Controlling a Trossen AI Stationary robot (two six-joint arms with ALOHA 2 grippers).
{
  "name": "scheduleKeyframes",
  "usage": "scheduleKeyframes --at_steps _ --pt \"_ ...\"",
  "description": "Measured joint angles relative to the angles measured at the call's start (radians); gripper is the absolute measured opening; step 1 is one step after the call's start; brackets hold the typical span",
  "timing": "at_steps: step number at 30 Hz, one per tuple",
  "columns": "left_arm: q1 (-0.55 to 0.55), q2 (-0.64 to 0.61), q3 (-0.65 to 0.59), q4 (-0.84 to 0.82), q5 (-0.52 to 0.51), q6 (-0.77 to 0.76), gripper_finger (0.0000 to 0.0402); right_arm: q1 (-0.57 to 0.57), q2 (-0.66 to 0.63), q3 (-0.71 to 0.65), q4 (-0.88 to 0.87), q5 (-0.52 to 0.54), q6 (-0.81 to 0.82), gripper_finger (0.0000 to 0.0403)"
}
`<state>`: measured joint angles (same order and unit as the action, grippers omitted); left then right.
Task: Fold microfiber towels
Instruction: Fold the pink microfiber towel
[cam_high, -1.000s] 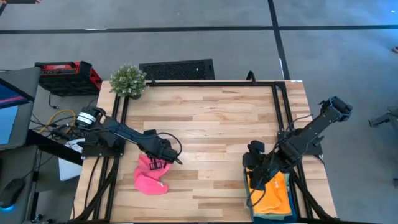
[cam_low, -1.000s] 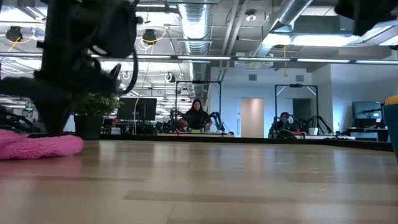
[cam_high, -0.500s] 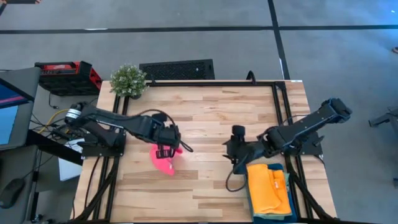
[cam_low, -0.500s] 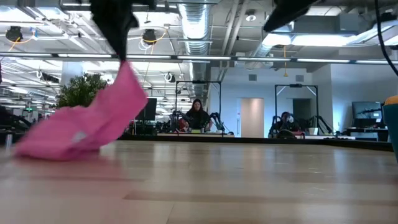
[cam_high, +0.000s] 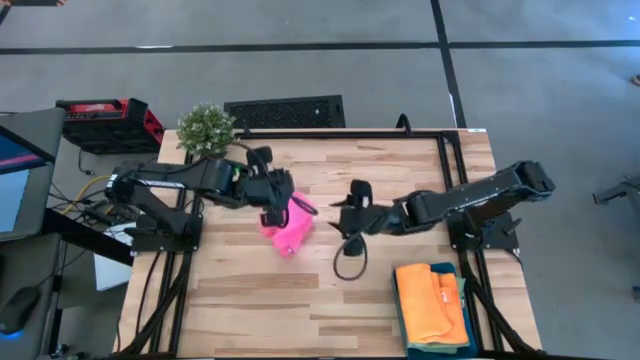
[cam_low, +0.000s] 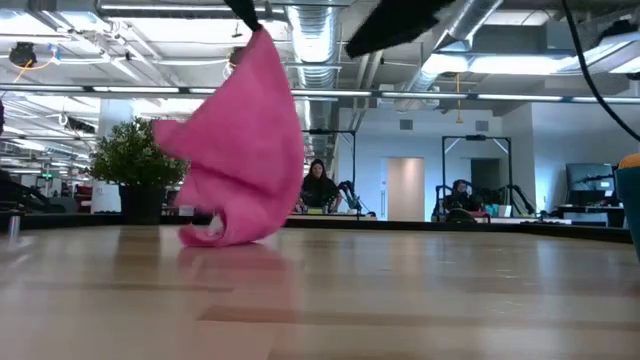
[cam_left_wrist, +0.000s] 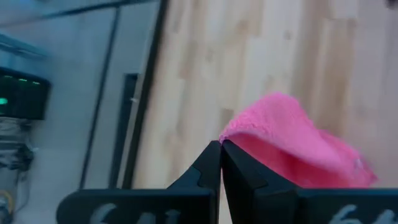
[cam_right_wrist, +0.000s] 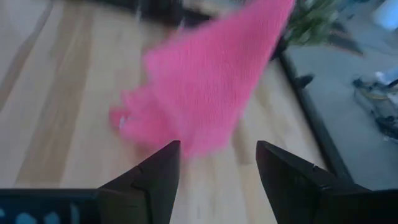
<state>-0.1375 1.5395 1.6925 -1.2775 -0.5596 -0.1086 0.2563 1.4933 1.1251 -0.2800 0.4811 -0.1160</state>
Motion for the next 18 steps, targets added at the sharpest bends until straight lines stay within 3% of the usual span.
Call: scheduleKeyframes --at_steps 6,11,18 --pt "0.044 0.003 0.000 0.047 -0.115 0.051 0.0000 -0.039 0.002 0.000 0.209 -0.004 -0.030 0.0233" --pt "0.051 0.011 -0.003 0.121 -0.149 0.173 0.0000 -0.039 0.001 0.000 0.247 0.016 -0.115 0.0233" --pt "0.053 0.016 -0.002 0.312 -0.372 0.171 0.0000 -0.061 0.001 0.000 0.311 0.072 -0.128 0.0233"
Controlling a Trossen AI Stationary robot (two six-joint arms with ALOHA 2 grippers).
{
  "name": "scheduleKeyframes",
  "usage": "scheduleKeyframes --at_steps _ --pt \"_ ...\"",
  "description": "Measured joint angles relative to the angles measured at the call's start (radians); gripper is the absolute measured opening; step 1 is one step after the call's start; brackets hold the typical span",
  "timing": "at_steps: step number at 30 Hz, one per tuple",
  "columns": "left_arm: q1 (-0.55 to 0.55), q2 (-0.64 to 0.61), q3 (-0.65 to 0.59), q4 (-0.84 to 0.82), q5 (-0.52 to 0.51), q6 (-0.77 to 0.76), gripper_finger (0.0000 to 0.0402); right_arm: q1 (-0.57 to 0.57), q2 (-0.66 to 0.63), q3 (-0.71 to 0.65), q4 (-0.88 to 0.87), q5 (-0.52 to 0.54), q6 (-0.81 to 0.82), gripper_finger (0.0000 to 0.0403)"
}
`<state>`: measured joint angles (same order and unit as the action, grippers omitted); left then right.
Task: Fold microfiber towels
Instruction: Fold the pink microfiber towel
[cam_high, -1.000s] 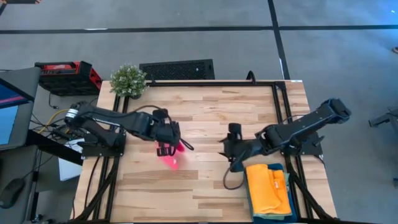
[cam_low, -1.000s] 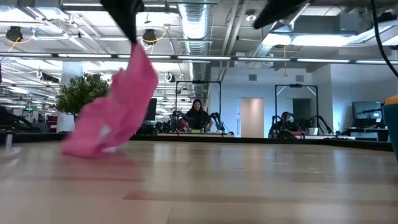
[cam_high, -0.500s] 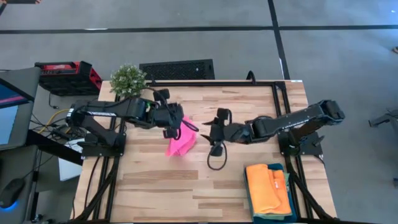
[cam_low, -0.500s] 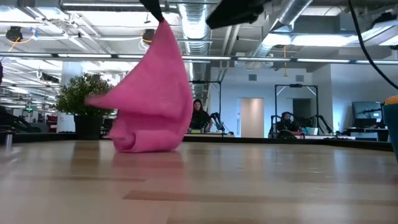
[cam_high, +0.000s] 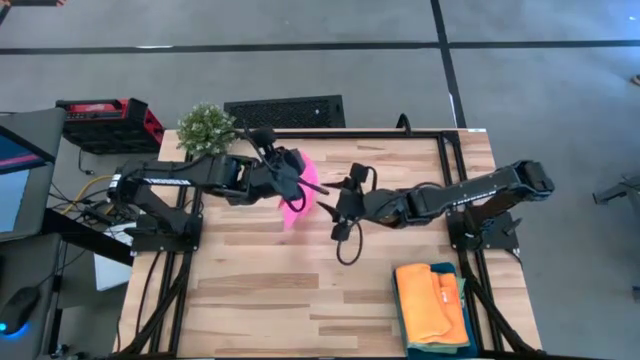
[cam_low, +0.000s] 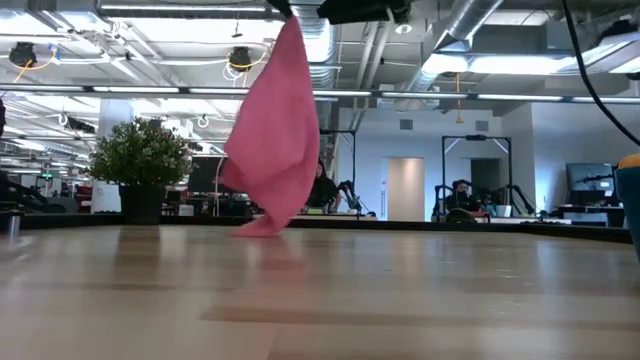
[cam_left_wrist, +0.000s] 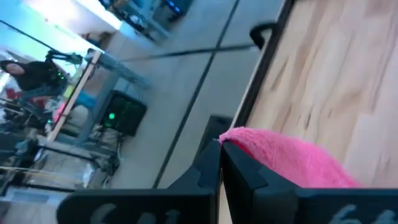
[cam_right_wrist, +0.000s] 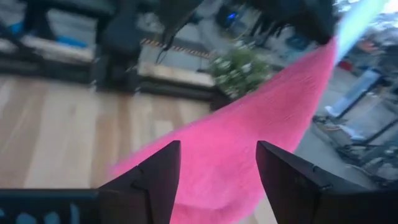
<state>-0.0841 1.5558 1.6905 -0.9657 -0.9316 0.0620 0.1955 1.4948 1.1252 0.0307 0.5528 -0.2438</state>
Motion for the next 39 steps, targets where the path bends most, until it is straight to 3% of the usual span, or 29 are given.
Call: scheduleKeyframes --at_steps 6,17,23,26,31,39 --pt "-0.002 0.000 0.000 0.093 0.052 0.005 0.0000 -0.017 0.000 0.000 0.121 0.146 -0.050 0.0233" --pt "-0.001 0.000 0.000 0.219 0.066 0.061 0.0000 -0.071 0.119 -0.004 0.368 0.207 -0.170 0.0233" --pt "0.003 0.000 0.000 0.222 0.061 0.081 0.0000 -0.053 0.232 0.008 0.666 0.284 -0.281 0.0233" --pt "0.004 0.000 0.000 0.222 0.058 0.080 0.0000 -0.050 0.281 0.007 0.789 0.388 -0.314 0.0233" --pt "0.004 0.000 0.000 0.221 0.056 0.082 0.0000 -0.054 0.348 0.025 0.952 0.423 -0.356 0.0233" --pt "-0.001 0.000 0.000 0.214 0.056 0.088 0.0000 -0.061 0.399 0.057 0.983 0.521 -0.412 0.0233"
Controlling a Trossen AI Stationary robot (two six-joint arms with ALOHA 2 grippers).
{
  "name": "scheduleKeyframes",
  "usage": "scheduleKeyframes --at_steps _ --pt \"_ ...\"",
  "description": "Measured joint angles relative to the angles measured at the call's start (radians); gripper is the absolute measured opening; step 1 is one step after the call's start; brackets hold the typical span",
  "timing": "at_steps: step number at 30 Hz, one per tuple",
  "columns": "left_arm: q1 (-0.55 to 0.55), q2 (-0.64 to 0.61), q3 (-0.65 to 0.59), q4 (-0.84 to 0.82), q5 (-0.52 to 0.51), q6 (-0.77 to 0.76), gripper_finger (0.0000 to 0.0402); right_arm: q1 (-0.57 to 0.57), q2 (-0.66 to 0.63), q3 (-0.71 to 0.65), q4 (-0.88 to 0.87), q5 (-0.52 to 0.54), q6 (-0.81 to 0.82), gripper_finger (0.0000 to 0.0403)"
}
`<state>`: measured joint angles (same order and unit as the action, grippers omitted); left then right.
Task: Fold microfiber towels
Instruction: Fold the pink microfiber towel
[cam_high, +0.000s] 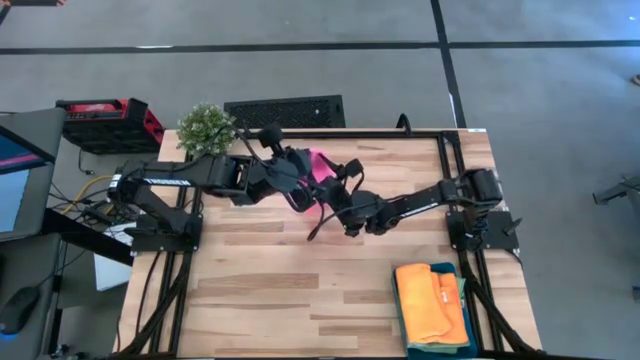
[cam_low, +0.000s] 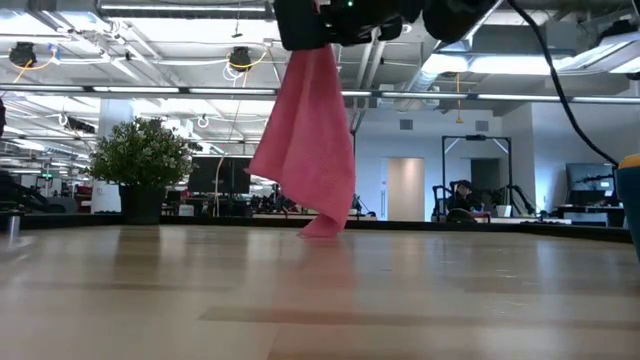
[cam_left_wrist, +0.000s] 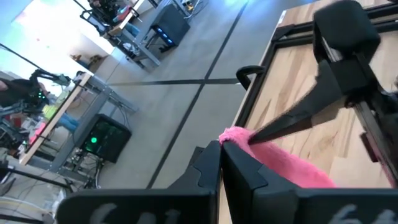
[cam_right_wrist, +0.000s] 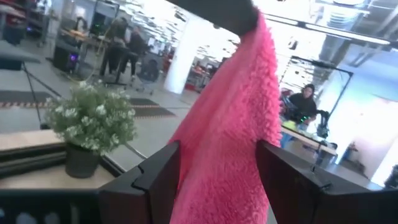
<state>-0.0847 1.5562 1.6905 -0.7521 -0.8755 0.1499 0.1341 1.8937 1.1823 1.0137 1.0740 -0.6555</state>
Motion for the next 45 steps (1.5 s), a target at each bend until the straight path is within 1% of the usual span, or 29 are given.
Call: scheduleKeyframes --at_steps 4,13,16,18,20,25,30,36,38,41,45 --pt "-0.001 0.000 0.000 -0.009 0.000 0.002 0.0000 0.001 0.008 0.004 0.008 0.032 -0.011 0.0233" --pt "-0.003 0.000 0.000 -0.046 -0.005 0.011 0.0000 0.024 0.008 0.004 -0.003 0.198 -0.151 0.0233" --pt "-0.014 0.000 0.000 -0.045 -0.042 0.033 0.0000 0.037 0.007 0.004 -0.091 0.240 -0.159 0.0233" --pt "-0.024 -0.001 0.000 -0.045 -0.072 0.049 0.0000 0.046 0.007 0.004 -0.161 0.254 -0.134 0.0233" --pt "-0.032 -0.005 0.000 -0.042 -0.076 0.061 0.0000 0.054 0.007 0.004 -0.223 0.267 -0.100 0.0233" --pt "-0.048 -0.005 0.022 -0.045 -0.076 0.079 0.0000 0.063 0.007 0.004 -0.389 0.262 0.020 0.0227" --pt "-0.060 -0.006 0.070 -0.045 -0.079 0.105 0.0000 0.063 0.007 0.004 -0.593 0.255 0.195 0.0207" --pt "-0.073 -0.006 0.128 -0.044 -0.079 0.162 0.0000 0.063 0.007 0.004 -0.753 0.160 0.379 0.0188" --pt "-0.078 -0.006 0.137 -0.046 -0.079 0.178 0.0000 0.063 0.007 0.004 -0.784 0.149 0.415 0.0182" --pt "-0.085 -0.006 0.155 -0.056 -0.080 0.205 0.0000 0.063 0.007 0.004 -0.817 0.130 0.423 0.0173" --pt "-0.089 -0.006 0.184 -0.092 -0.079 0.208 0.0000 0.070 0.007 0.004 -0.889 0.115 0.465 0.0155"
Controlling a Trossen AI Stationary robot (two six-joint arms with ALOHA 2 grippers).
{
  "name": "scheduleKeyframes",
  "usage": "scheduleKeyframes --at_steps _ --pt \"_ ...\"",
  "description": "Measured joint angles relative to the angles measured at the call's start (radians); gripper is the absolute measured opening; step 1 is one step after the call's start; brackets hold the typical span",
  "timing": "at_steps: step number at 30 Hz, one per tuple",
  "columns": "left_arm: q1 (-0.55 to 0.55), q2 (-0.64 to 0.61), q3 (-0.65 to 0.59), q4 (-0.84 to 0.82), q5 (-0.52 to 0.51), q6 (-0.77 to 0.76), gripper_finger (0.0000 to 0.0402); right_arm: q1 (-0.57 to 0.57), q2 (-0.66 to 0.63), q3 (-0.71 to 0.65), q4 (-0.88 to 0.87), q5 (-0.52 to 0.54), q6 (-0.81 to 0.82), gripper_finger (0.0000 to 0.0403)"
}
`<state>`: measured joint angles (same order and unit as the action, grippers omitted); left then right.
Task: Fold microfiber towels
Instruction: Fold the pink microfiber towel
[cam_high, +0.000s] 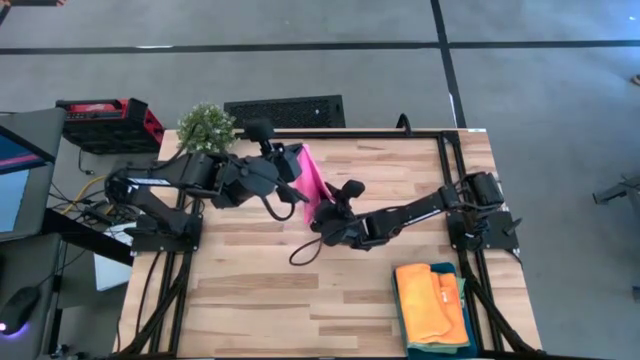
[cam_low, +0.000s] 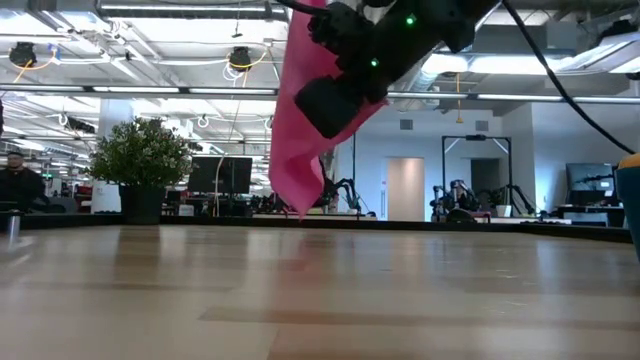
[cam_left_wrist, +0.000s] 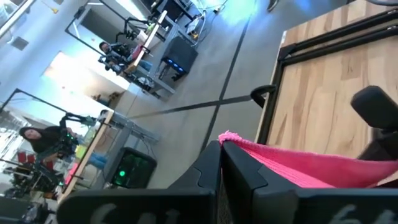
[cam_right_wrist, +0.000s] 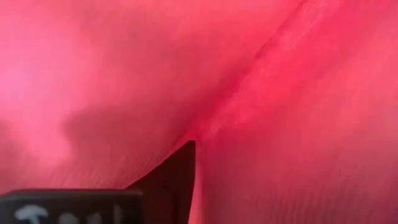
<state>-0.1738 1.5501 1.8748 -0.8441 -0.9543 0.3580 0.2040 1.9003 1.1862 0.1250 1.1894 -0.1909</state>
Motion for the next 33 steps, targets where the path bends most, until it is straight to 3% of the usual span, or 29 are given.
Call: scheduleKeyframes --at_steps 6,12,21,28,33 --pt "0.000 0.000 0.034 -0.061 0.000 -0.020 0.0000 0.010 0.000 0.000 -0.123 -0.046 0.104 0.0105" --pt "0.000 0.000 0.035 -0.159 0.001 -0.092 0.0000 0.024 -0.029 -0.001 -0.177 -0.052 0.099 0.0015" --pt "0.000 0.000 0.035 -0.337 0.003 -0.241 0.0000 0.025 -0.168 -0.001 -0.311 -0.084 0.089 0.0006" --pt "0.005 0.001 0.035 -0.520 0.011 -0.434 0.0000 0.012 -0.321 0.001 -0.474 -0.207 0.088 0.0004" --pt "0.041 0.007 -0.011 -0.609 0.099 -0.551 0.0000 -0.018 -0.427 0.000 -0.593 -0.268 0.077 0.0003"
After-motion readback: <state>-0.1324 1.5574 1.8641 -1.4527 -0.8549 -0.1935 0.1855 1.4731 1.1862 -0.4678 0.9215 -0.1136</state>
